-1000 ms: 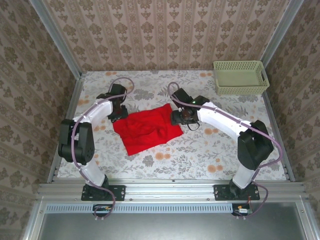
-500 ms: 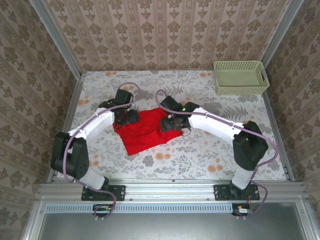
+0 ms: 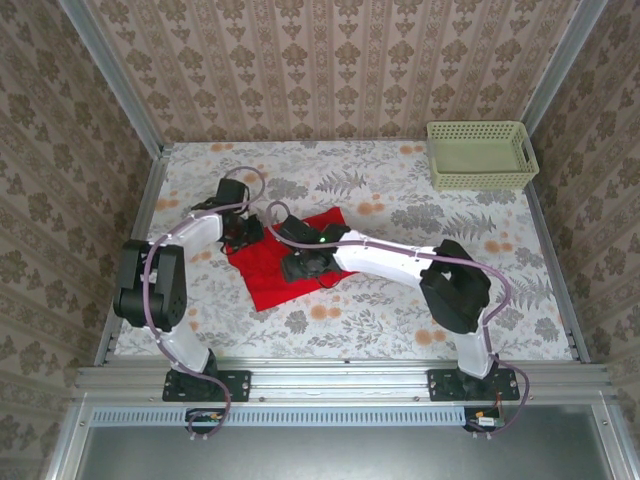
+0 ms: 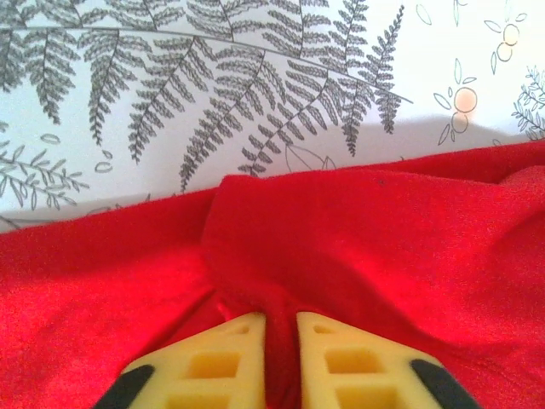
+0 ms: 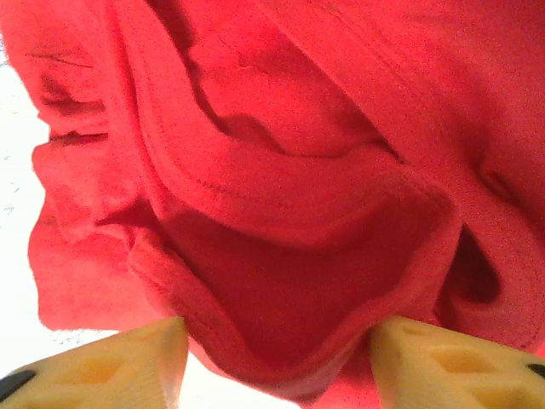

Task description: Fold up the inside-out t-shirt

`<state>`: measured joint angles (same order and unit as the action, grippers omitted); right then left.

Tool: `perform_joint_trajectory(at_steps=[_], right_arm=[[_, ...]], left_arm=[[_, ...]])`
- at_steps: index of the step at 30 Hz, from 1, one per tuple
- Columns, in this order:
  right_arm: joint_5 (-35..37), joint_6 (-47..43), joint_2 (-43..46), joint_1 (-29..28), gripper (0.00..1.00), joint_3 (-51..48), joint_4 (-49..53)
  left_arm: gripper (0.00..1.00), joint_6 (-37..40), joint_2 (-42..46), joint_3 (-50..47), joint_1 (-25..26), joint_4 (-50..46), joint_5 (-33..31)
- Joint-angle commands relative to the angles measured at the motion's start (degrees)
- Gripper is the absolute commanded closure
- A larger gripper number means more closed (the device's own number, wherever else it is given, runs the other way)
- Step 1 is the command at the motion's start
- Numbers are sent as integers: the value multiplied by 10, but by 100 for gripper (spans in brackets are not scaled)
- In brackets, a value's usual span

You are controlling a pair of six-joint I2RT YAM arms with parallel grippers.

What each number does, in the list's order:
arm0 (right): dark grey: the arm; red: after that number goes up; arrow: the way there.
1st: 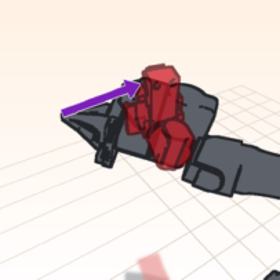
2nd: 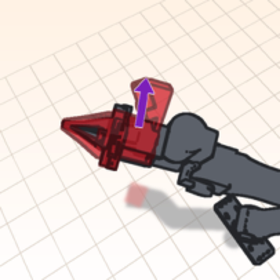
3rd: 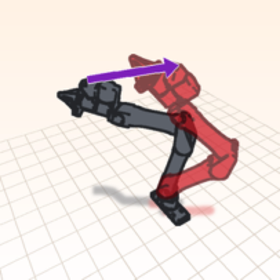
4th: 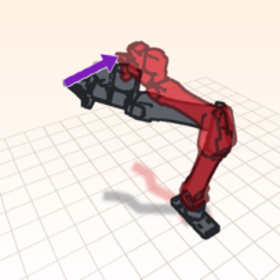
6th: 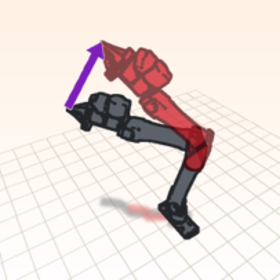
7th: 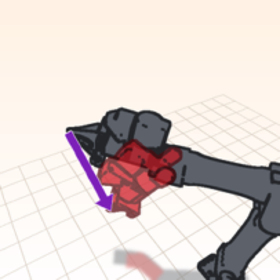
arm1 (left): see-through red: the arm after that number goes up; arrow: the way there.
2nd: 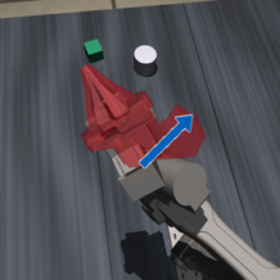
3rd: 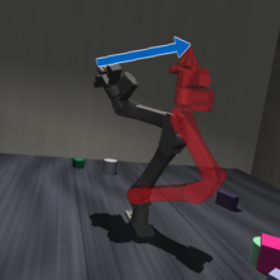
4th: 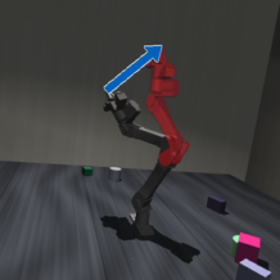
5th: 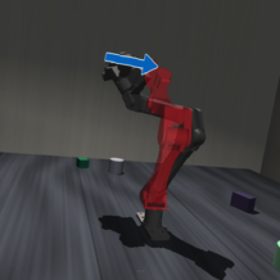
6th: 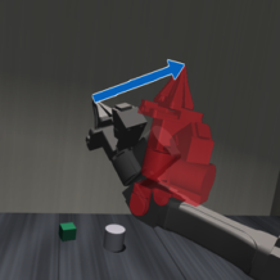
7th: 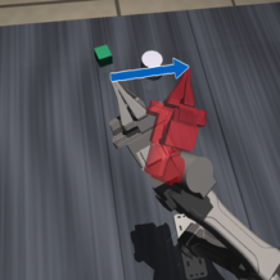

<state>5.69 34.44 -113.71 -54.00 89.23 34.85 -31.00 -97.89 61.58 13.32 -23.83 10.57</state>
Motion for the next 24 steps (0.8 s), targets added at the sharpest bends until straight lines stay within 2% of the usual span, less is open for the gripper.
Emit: perform_joint_trajectory(at_steps=[1,6,8,14,16,24], right_arm=[[15,-12,-9,0,54,28,4],[41,-63,4,-26,84,41,1],[79,-90,20,-43,91,37,-2],[78,-146,71,-84,97,-17,-82],[78,-168,78,-100,96,-31,-107],[42,-181,29,-121,100,-31,-126]], left_arm=[[90,-5,-8,17,-20,14,32],[100,-17,-3,38,-43,8,60],[100,-20,-3,52,-53,4,69],[100,-34,-15,68,-85,11,97],[100,-40,-23,69,-96,17,99],[96,-60,-77,74,-134,38,120]])
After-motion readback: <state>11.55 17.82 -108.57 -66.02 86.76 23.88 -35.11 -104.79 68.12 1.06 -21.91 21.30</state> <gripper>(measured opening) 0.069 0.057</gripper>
